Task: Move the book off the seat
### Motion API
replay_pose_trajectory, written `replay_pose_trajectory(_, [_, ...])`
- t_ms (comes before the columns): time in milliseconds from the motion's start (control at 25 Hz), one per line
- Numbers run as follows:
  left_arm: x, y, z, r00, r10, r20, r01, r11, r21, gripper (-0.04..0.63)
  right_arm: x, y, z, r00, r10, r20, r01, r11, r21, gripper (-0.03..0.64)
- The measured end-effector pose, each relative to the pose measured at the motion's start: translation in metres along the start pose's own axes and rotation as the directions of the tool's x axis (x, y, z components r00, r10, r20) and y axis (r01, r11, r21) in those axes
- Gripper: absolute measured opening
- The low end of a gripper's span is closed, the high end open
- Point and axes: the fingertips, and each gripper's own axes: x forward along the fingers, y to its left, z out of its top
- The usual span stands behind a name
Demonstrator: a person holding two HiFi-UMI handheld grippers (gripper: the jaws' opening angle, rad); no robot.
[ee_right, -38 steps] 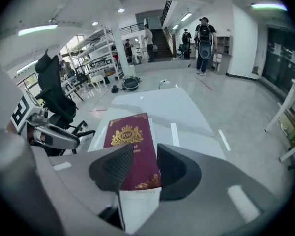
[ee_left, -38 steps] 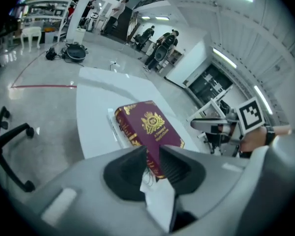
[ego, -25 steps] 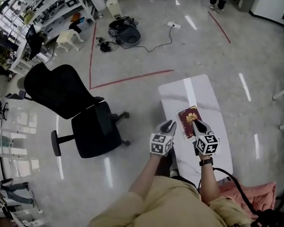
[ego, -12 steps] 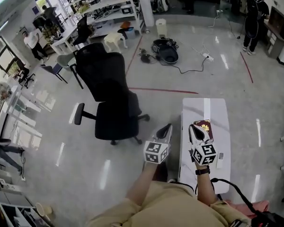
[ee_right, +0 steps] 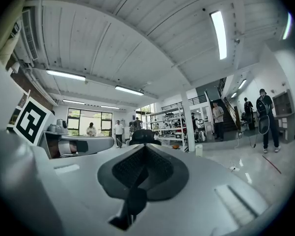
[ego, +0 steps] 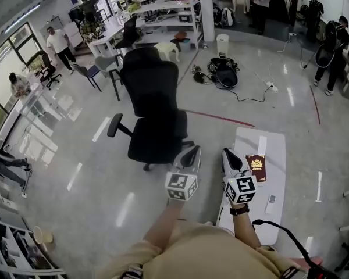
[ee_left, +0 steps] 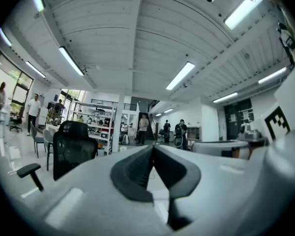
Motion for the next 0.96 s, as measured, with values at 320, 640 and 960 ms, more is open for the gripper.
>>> replay_pose_trajectory(320, [-0.034,0.036,-0.007,0.999,0.030,0.014,-0.029,0.999,-0.045,-0.002,0.014,0.042,-0.003,1.000,0.016,-0.003,-0.016,1.000,-0.017,0.006])
replay_pose_trajectory(640, [-0.049,0.077,0.005,0.999,0.011,0.031,-0.010,0.999,-0.050,0.000,0.052,0.075,-0.004,1.000,0.007,-0.014,-0.007,1.000,-0.008,0.006])
replay_pose_trajectory(960, [-0.067,0.136,0.010,0.999,0.037,0.026,-0.036,0.998,-0.052,0.000,0.089,0.119,-0.004,1.000,0.027,-0.014,-0.027,1.000,-0.011,0.006])
